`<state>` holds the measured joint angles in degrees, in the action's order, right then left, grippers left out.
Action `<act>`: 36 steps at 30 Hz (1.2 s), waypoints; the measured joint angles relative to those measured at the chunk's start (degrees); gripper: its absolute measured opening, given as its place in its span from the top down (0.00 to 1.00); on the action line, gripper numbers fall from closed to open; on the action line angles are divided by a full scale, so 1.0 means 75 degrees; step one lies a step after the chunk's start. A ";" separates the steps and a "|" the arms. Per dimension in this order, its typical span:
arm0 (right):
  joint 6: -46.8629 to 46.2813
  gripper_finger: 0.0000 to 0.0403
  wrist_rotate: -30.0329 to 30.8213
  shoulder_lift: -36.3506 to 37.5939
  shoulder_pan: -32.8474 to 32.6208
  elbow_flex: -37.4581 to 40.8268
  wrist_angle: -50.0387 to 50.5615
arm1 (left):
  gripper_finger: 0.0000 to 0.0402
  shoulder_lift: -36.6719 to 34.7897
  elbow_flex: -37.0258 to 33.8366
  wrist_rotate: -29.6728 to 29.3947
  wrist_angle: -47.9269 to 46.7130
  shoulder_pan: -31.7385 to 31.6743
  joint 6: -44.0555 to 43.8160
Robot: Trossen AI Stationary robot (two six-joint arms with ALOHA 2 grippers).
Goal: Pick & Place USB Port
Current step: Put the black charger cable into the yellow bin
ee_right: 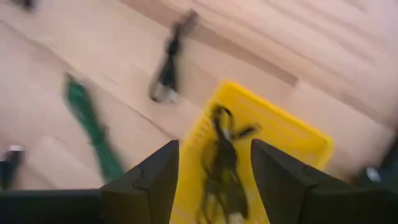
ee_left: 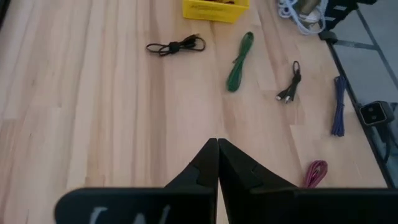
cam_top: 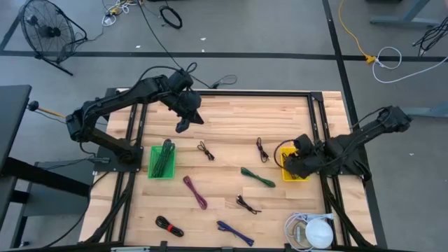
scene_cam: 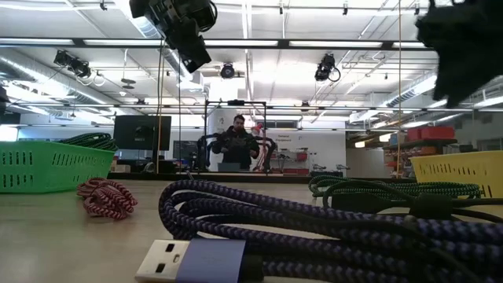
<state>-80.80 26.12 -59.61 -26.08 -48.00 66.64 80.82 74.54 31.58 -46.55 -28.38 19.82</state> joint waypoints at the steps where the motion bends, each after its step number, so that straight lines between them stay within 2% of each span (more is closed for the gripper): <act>1: 0.0363 0.50 -0.0017 -0.0017 0.0163 -0.0065 -0.0214 | 0.97 0.0000 0.0000 -0.0044 0.0015 0.0080 -0.0003; 9: 0.2808 0.50 -0.0609 -0.0409 0.1804 -0.0106 -0.1602 | 0.97 0.0000 0.0000 -0.0450 0.0365 0.0527 -0.0004; 18: 0.4825 0.50 -0.1529 -0.1965 0.3081 -0.0106 -0.3256 | 0.97 0.0000 -0.0002 -0.0467 0.0353 0.0569 -0.0161; 27: 0.5103 0.50 -0.1810 -0.3405 0.3392 -0.0106 -0.3683 | 0.97 0.0000 0.0000 -0.0594 0.0342 0.0600 -0.0155; 36: 0.5121 0.50 -0.1827 -0.4154 0.3390 -0.0106 -0.4256 | 0.97 0.0000 0.0000 -0.0613 0.0339 0.0603 -0.0083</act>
<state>-42.39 12.42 -90.76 -0.66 -48.80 34.72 80.82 74.54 26.98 -44.01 -23.86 19.20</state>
